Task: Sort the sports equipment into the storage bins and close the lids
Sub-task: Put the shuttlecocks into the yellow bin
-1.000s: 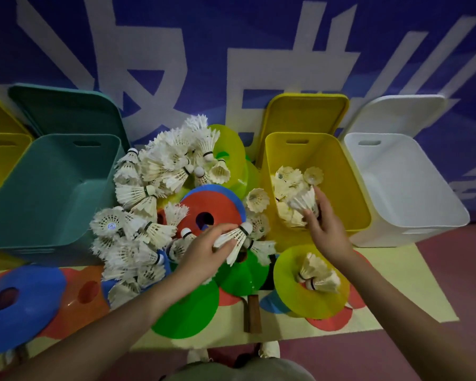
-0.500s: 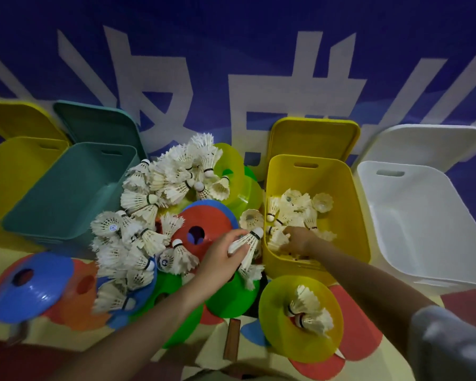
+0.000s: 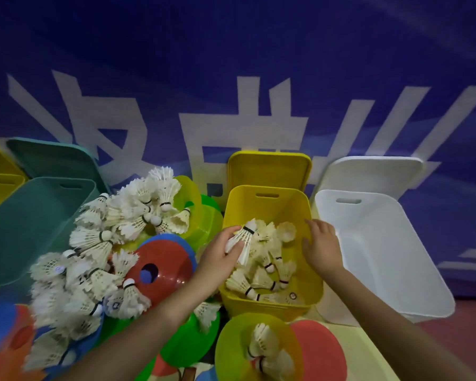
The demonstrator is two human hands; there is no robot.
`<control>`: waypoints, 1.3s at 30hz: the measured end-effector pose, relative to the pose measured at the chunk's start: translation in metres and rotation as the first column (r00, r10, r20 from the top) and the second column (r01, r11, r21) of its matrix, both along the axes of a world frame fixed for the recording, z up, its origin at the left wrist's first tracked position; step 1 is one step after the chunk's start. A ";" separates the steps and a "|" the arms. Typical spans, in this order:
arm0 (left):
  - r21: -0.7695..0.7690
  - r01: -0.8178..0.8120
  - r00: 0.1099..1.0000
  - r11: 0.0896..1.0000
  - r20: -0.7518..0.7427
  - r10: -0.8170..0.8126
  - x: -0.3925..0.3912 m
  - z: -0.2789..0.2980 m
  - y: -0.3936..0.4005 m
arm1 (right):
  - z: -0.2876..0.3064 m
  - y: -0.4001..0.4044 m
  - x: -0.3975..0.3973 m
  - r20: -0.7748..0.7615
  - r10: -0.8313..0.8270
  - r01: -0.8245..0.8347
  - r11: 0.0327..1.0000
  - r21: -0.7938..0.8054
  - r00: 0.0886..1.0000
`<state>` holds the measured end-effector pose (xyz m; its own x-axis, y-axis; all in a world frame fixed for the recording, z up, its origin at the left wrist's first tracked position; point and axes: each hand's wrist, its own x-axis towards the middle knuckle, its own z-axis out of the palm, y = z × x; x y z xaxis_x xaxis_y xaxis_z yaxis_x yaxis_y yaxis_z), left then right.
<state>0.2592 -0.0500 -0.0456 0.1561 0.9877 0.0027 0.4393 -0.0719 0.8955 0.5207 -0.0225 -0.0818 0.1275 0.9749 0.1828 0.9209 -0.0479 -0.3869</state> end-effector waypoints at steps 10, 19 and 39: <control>-0.175 -0.005 0.958 0.985 -0.283 -0.045 0.059 -0.065 0.089 | -0.017 -0.006 0.009 -0.474 -0.177 0.155 0.984 -0.086 0.863; -0.197 -0.028 0.783 0.980 -0.614 -0.101 0.065 -0.108 0.128 | -0.021 -0.006 0.010 -0.586 -0.186 0.172 0.982 -0.079 0.789; 0.094 0.172 0.967 0.981 -0.204 -0.151 0.008 -0.003 0.012 | 0.020 -0.060 -0.025 -0.176 0.060 -0.034 0.989 0.147 0.983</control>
